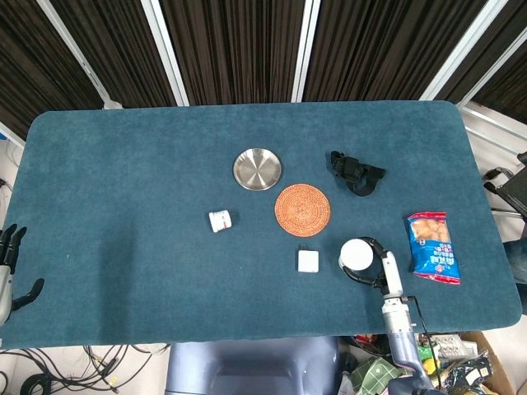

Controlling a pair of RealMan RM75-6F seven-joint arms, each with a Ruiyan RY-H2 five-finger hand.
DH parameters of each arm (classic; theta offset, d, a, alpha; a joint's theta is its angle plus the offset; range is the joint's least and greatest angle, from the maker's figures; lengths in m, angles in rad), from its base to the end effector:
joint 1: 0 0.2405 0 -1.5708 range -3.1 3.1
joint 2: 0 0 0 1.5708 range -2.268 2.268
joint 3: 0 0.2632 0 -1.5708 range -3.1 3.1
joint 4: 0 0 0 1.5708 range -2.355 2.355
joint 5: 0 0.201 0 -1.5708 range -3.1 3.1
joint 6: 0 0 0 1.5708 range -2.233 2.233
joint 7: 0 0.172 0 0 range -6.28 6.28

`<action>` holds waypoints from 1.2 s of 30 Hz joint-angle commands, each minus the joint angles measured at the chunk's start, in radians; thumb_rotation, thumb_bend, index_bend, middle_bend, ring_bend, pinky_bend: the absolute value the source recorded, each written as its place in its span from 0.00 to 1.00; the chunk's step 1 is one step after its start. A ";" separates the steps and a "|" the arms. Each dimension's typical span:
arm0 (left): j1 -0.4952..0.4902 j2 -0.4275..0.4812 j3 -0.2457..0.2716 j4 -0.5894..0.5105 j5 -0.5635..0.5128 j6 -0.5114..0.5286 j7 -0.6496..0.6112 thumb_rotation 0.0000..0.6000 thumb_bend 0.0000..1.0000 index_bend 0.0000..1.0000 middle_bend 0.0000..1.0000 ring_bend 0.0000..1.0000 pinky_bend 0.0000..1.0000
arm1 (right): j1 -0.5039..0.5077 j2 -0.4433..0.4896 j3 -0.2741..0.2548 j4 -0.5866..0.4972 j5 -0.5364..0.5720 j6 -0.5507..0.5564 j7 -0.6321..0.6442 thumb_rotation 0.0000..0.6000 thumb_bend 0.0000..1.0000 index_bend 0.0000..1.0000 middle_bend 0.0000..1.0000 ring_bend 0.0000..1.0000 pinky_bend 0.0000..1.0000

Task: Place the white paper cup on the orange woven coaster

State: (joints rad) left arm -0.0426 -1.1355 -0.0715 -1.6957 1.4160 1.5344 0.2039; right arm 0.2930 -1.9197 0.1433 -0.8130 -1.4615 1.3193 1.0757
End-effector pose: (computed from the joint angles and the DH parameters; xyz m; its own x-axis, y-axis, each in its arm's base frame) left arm -0.3137 0.1979 0.1737 0.4845 -0.0255 0.8744 0.8706 0.1121 -0.4791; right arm -0.2997 -0.2862 -0.0421 -0.6352 -0.0730 0.7689 -0.7710 -0.0004 -0.6369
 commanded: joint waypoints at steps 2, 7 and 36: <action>0.001 0.001 0.000 -0.001 -0.002 0.001 0.000 1.00 0.27 0.00 0.02 0.00 0.00 | 0.019 0.019 0.014 -0.022 -0.004 0.000 -0.016 1.00 0.10 0.38 0.37 0.38 0.17; 0.001 0.001 0.000 -0.003 0.000 0.002 -0.001 1.00 0.27 0.00 0.02 0.00 0.00 | 0.043 0.049 0.032 -0.070 -0.012 0.005 -0.041 1.00 0.10 0.38 0.37 0.38 0.17; -0.003 0.007 -0.005 -0.001 -0.008 -0.005 -0.017 1.00 0.27 0.00 0.02 0.00 0.00 | 0.392 -0.015 0.284 -0.003 0.217 -0.371 -0.245 1.00 0.11 0.38 0.37 0.39 0.17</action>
State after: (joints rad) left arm -0.0452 -1.1289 -0.0767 -1.6969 1.4083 1.5290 0.1874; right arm 0.6724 -1.9199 0.4138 -0.8299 -1.2596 0.9622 0.8267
